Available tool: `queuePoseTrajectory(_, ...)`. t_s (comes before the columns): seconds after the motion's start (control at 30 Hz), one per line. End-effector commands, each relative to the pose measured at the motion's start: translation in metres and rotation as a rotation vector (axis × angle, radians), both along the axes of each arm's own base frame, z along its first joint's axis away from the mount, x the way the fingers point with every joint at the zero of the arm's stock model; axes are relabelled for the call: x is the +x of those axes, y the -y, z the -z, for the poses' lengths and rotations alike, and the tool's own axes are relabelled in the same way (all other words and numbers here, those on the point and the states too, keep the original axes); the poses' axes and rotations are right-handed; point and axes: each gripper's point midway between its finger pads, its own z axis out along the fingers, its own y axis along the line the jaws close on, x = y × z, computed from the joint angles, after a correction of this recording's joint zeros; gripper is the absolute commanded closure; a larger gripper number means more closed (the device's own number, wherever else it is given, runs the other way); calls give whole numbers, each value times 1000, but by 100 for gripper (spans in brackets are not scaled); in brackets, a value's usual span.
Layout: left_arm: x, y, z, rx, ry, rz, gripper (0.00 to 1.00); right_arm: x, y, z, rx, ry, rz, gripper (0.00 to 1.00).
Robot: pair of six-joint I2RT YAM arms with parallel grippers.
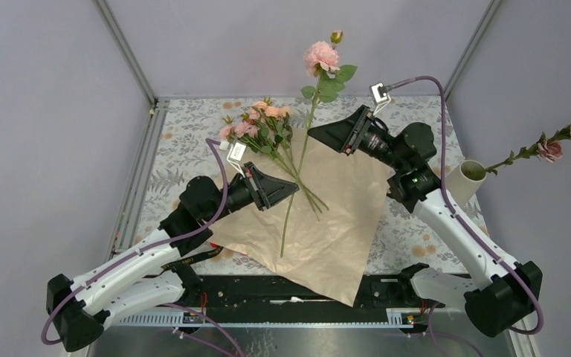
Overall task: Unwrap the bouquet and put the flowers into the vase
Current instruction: Pick up the fake flower from the wrapping paper, then insert the fake flower into the vase.
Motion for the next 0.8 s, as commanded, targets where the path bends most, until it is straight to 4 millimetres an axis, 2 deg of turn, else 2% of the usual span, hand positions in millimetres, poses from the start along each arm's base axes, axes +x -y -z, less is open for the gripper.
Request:
queuePoseTrajectory(0.0,-19,-5,-17,-33,91,56,100,6,-4,-18,2,65,14,31)
queuePoseTrajectory(0.13,-22,-8,-17,-29,94,49,100,12,-8,-12,-10,35,19,35)
queuePoseTrajectory(0.3,-22,-11,-19,-27,104,37,100,16,-6,-4,-34,21,52,35)
queuePoseTrajectory(0.47,-24,-7,-14,-9,99,59,100,15,-6,-12,-20,41,45,36)
queuePoseTrajectory(0.6,-26,-4,-12,-3,96,69,100,15,-6,-19,-5,54,46,43)
queuePoseTrajectory(0.77,-27,-3,-10,4,98,78,100,15,-5,-19,-5,57,53,53)
